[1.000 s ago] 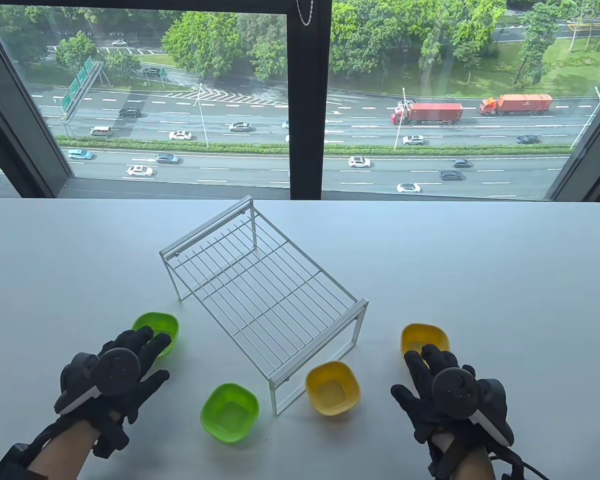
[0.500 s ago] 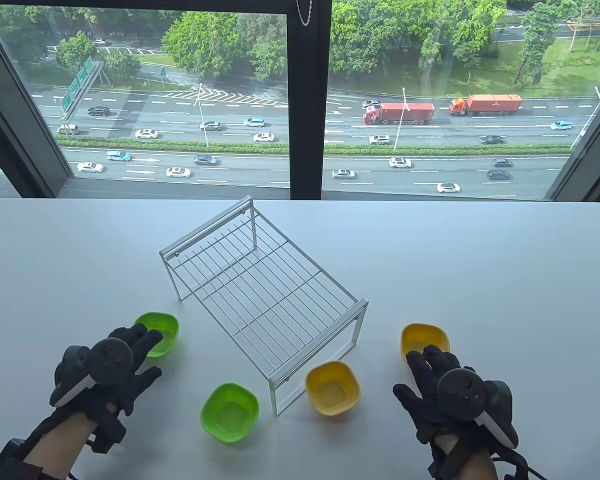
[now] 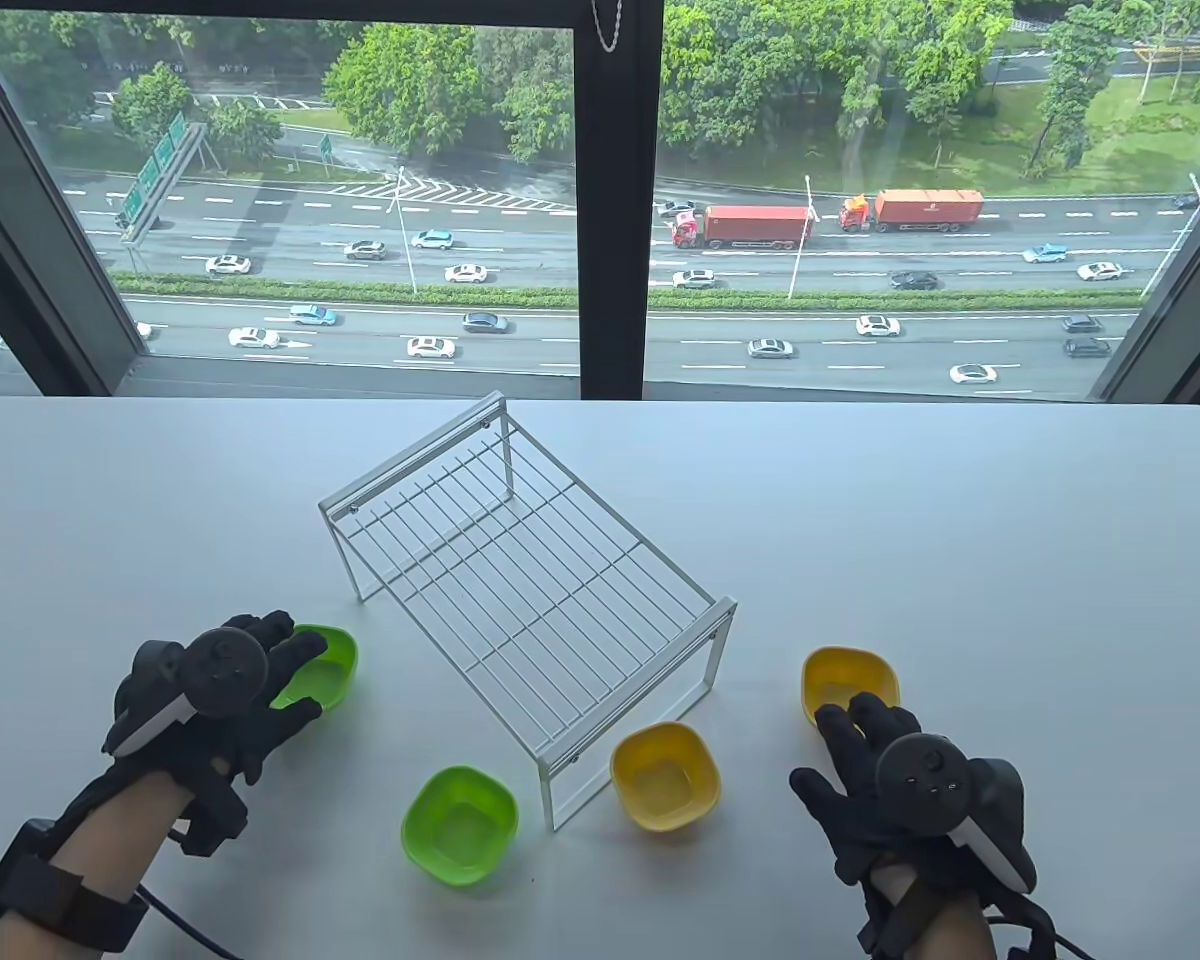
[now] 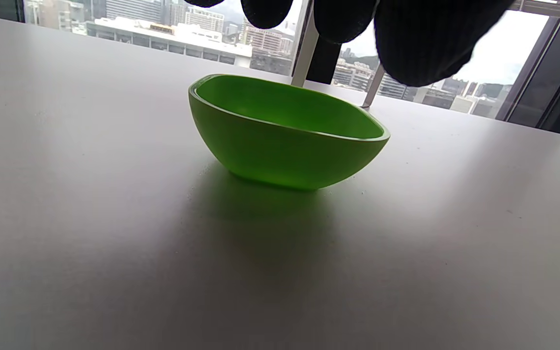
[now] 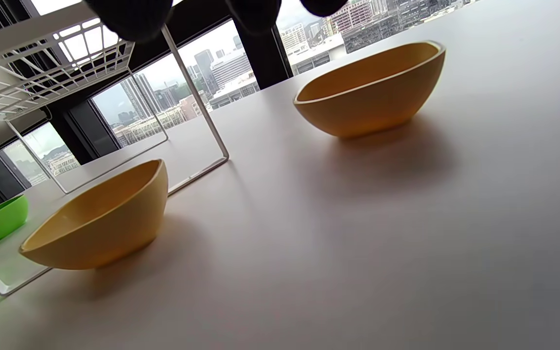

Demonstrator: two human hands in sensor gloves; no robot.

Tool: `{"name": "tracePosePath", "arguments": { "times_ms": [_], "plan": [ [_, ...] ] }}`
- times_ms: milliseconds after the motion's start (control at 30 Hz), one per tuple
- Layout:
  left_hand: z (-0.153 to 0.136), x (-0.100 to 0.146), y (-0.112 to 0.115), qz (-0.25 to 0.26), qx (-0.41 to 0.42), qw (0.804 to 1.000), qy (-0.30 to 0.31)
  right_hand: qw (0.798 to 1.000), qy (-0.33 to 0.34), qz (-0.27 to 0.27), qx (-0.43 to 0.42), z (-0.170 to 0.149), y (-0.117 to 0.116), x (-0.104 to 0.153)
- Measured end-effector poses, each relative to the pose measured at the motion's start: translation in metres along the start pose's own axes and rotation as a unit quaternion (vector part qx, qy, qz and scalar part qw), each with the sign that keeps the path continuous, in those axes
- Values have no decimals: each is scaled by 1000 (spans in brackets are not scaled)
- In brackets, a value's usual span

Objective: Flip small dish upside down onto kitchen shelf

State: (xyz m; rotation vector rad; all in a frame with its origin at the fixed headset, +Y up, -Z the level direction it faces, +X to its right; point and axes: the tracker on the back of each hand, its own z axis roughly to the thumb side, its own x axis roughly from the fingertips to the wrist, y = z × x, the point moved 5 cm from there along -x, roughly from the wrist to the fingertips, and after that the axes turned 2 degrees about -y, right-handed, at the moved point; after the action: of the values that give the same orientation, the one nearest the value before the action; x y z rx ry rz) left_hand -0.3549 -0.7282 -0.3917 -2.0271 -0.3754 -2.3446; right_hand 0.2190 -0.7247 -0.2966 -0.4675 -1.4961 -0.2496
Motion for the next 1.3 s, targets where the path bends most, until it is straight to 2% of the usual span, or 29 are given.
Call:
{"name": "tracePosePath", "arguments": {
  "times_ms": [67,133,333,600,800,1000,1300],
  "plan": [
    [-2,-4,10,-17,10,1000,3,1000,1,1,8,2,-1,0],
    [-1,-4,17,-33,-20,999,-3,1000,0,3,12,2,-3,0],
    [2,-6,29,-44,-90,995,-29,1000,-2,17,25,3,-10,-2],
    [-4,-9,44,-70,-121,989,-51,1000,0,16,26,3,-11,-3],
    [-1,-10,41,-42,-126,990,-50,1000,2,15,24,2,-10,-3],
    [0,-10,41,-36,-138,988,-52,1000,2,11,18,1,-8,-3],
    [27,-3,32,12,-181,983,1,1000,6,5,15,0,-7,-2]
  ]
}}
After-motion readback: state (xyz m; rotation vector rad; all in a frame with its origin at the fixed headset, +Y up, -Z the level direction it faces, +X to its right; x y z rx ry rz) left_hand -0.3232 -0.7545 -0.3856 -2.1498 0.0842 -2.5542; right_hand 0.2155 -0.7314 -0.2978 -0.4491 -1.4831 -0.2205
